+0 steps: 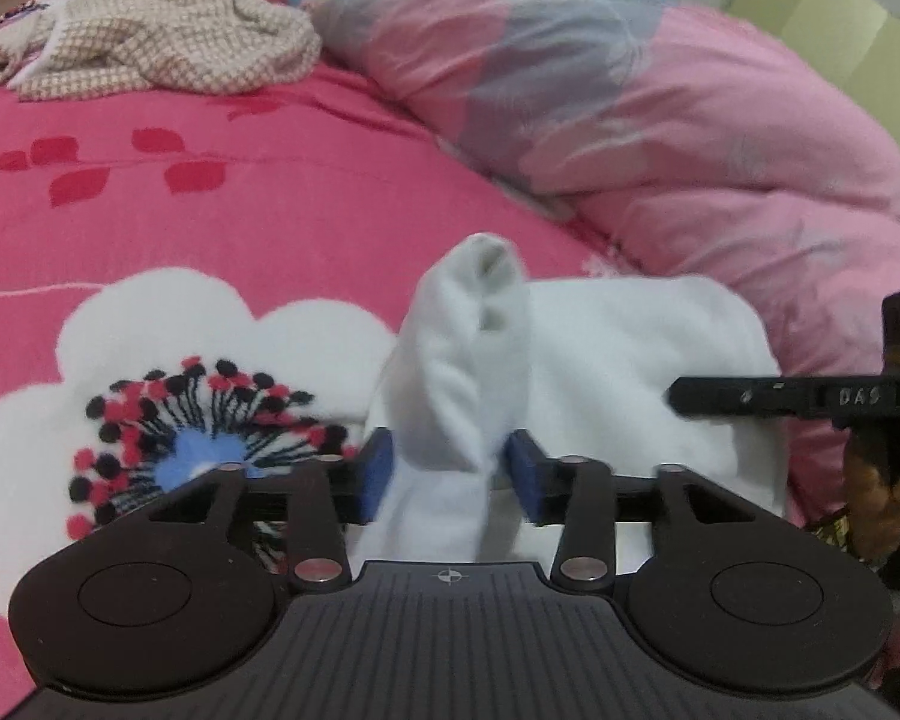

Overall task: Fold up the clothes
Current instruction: 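Grasp the hoodie edge with the left tool while the right tool grasps it, then lift the folded hoodie with both tools and carry it to the clothes stack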

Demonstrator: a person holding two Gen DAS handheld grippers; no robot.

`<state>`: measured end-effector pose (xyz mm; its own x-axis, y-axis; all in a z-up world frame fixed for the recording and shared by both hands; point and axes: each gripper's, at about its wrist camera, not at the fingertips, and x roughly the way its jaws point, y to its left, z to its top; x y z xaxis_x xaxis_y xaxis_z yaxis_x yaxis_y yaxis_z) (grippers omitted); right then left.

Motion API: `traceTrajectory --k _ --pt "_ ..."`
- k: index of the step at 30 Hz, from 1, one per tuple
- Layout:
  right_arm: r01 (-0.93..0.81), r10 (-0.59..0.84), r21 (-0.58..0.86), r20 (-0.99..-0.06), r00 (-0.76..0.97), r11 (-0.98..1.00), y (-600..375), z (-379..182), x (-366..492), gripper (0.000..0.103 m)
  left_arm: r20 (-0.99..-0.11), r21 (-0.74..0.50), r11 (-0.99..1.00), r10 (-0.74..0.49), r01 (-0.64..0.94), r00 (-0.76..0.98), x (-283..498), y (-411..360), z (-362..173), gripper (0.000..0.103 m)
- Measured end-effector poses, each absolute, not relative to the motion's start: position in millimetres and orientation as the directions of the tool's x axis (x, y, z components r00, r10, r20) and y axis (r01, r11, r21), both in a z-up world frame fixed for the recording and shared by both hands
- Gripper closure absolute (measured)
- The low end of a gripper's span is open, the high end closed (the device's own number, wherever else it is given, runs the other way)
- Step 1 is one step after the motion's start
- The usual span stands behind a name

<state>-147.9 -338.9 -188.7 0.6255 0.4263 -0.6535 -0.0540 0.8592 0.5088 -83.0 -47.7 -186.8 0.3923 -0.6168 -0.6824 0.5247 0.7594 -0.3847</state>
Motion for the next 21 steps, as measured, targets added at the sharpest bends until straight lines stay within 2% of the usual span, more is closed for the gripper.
traceTrajectory --k 1,5,8,10,12,20,21 --pt "-0.044 0.428 0.516 -0.656 0.622 0.856 -340.3 -191.8 -146.3 0.079 -0.694 -0.375 0.762 -0.608 0.527 0.385 -80.0 -48.7 -188.3 0.048" --pt "-0.01 0.441 0.551 -0.659 0.609 0.835 -347.7 -200.0 -144.9 0.078 -0.718 -0.384 0.76 -0.603 0.524 0.349 -72.3 -46.8 -192.5 0.047" --pt "0.001 0.453 0.57 -0.655 0.604 0.822 -350.1 -201.9 -144.0 0.078 -0.701 -0.448 0.729 -0.646 0.518 0.303 -71.4 -45.0 -187.1 0.045" --pt "0.003 0.458 0.577 -0.652 0.604 0.817 -350.8 -202.6 -143.7 0.078 -0.666 -0.497 0.688 -0.693 0.529 0.275 -73.2 -42.2 -182.4 0.035" --pt "0.005 0.46 0.58 -0.652 0.603 0.815 -351.2 -203.5 -143.5 0.078 -0.656 -0.504 0.665 -0.71 0.551 0.257 -75.5 -42.0 -181.9 0.031" --pt "0.012 0.46 0.582 -0.654 0.601 0.813 -351.9 -204.4 -143.7 0.077 -0.736 -0.373 0.701 -0.622 0.607 0.267 -78.8 -61.6 -193.5 0.032" --pt "0.013 0.458 0.581 -0.656 0.6 0.814 -351.7 -204.7 -143.6 0.077 -0.741 -0.363 0.707 -0.614 0.607 0.272 -78.4 -62.8 -194.9 0.035"
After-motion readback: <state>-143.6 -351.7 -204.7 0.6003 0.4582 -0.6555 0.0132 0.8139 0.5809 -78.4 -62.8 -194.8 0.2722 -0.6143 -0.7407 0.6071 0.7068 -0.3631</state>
